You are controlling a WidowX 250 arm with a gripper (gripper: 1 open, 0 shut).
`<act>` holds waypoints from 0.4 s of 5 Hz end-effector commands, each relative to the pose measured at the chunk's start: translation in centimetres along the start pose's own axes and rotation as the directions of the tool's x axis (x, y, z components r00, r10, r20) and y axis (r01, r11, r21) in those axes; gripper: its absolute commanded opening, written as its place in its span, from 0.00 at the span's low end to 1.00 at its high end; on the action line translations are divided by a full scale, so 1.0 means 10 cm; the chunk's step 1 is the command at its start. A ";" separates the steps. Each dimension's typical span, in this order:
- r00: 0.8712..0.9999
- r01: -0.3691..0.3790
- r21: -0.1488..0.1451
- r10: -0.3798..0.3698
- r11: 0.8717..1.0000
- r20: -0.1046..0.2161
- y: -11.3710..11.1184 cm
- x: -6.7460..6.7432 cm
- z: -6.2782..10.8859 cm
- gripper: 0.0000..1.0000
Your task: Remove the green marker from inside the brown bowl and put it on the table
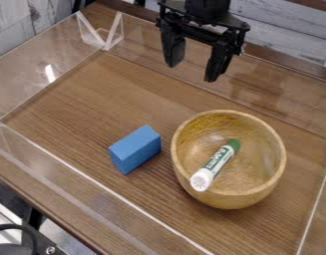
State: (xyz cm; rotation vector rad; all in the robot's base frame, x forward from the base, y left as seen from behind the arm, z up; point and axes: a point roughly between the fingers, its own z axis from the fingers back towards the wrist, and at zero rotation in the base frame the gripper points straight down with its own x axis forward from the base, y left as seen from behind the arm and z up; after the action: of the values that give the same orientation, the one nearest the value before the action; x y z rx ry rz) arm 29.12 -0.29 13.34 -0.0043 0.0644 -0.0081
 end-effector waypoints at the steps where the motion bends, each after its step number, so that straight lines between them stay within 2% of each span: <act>1: 1.000 0.001 -0.002 -0.001 1.000 -0.009 -0.07 -0.03 -0.06 1.00; 2: 1.000 0.007 -0.005 -0.007 1.000 -0.006 -0.20 -0.07 -0.12 1.00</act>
State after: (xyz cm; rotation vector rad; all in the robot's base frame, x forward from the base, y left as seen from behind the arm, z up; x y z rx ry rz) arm 27.88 -2.25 10.75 -0.0066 0.1280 -0.0137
